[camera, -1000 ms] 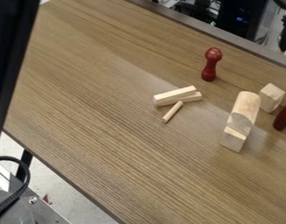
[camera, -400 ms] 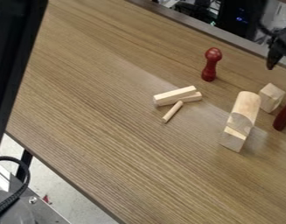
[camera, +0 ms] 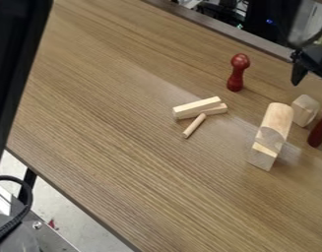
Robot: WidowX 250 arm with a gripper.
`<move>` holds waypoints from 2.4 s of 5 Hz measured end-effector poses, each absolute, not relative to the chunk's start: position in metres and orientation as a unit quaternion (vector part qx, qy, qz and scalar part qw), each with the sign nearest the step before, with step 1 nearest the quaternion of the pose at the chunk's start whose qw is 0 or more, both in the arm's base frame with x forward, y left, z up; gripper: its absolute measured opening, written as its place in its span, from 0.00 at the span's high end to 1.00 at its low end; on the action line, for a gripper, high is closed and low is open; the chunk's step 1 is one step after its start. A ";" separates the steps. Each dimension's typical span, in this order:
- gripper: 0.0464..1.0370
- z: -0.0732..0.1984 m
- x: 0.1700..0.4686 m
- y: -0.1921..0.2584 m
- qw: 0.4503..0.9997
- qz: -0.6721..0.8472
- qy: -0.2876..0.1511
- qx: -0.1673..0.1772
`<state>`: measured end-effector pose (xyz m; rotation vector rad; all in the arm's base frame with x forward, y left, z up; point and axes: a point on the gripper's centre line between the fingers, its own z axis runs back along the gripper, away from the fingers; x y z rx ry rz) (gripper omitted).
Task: Move the cube with a hole to the left
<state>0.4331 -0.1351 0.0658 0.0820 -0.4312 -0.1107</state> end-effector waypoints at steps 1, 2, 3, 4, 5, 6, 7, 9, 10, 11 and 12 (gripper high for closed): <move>0.04 0.063 0.437 -0.132 0.975 -0.054 -0.215 0.015; 0.04 0.049 0.438 -0.123 0.978 -0.048 -0.200 0.017; 0.09 0.041 0.436 -0.124 0.981 -0.052 -0.186 0.004; 0.37 0.037 0.436 -0.121 0.983 -0.053 -0.174 -0.013; 0.48 0.035 0.433 -0.118 0.983 -0.064 -0.170 -0.010; 0.48 0.039 0.426 -0.116 0.983 -0.066 -0.174 -0.015; 0.48 0.058 0.417 -0.106 0.978 -0.051 -0.197 -0.032; 0.48 0.117 0.388 -0.078 0.958 -0.021 -0.279 -0.055; 0.48 0.138 0.371 -0.051 0.948 0.020 -0.309 -0.078; 0.48 0.137 0.362 -0.033 0.941 0.046 -0.310 -0.125; 0.48 0.136 0.357 -0.001 0.926 0.088 -0.318 -0.182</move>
